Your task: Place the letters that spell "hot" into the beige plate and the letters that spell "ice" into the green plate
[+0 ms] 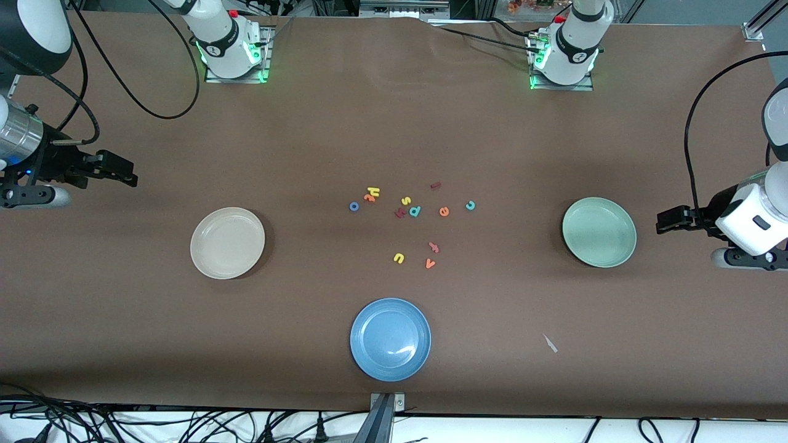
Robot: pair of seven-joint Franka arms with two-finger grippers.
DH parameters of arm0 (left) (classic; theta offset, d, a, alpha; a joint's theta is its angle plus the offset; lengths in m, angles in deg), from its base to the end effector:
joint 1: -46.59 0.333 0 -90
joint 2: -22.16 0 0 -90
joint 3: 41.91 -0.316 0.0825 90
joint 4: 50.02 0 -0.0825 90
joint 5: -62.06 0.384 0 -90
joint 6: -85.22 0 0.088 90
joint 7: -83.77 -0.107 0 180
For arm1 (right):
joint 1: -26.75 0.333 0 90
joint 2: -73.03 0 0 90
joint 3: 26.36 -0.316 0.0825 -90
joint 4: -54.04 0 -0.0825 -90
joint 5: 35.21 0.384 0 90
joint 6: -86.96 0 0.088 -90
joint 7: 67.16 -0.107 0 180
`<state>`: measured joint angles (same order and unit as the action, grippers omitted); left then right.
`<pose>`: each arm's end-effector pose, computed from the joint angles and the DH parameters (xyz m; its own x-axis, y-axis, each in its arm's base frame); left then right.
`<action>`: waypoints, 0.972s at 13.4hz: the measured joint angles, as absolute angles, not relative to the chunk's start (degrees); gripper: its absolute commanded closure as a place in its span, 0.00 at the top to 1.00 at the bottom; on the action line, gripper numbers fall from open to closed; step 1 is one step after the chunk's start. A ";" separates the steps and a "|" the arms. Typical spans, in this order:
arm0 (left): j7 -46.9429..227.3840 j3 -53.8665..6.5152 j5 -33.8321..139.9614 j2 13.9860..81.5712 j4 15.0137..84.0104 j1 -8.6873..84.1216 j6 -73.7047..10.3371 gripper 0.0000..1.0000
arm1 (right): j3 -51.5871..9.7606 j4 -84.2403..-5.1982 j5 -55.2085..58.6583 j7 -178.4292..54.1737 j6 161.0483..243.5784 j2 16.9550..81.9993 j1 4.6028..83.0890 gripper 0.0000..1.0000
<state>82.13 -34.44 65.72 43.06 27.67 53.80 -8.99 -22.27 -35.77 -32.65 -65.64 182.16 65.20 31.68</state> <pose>0.6609 0.0173 0.5112 0.9967 -0.0328 -0.0738 -0.0339 -0.9993 -0.0147 0.5995 0.0157 0.5551 0.9984 0.0374 -0.0413 0.0359 -0.9987 -0.0357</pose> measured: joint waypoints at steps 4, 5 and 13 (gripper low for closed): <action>82.12 -34.41 65.72 43.06 27.67 53.78 -8.99 1.00 | -22.26 -35.83 -32.65 -65.64 182.30 65.21 31.68 1.00; 82.06 -34.42 65.72 43.05 27.67 53.78 -8.99 1.00 | -22.26 -35.83 -32.65 -65.64 182.32 65.21 31.68 1.00; 81.20 -34.45 65.72 43.05 27.67 53.80 -8.99 1.00 | -22.26 -35.84 -32.77 -65.64 182.80 65.21 31.68 1.00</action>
<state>81.20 -34.45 65.72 43.05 27.67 53.80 -8.99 -22.26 -35.84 -32.77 -65.64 182.80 65.21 31.68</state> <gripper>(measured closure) 0.000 0.000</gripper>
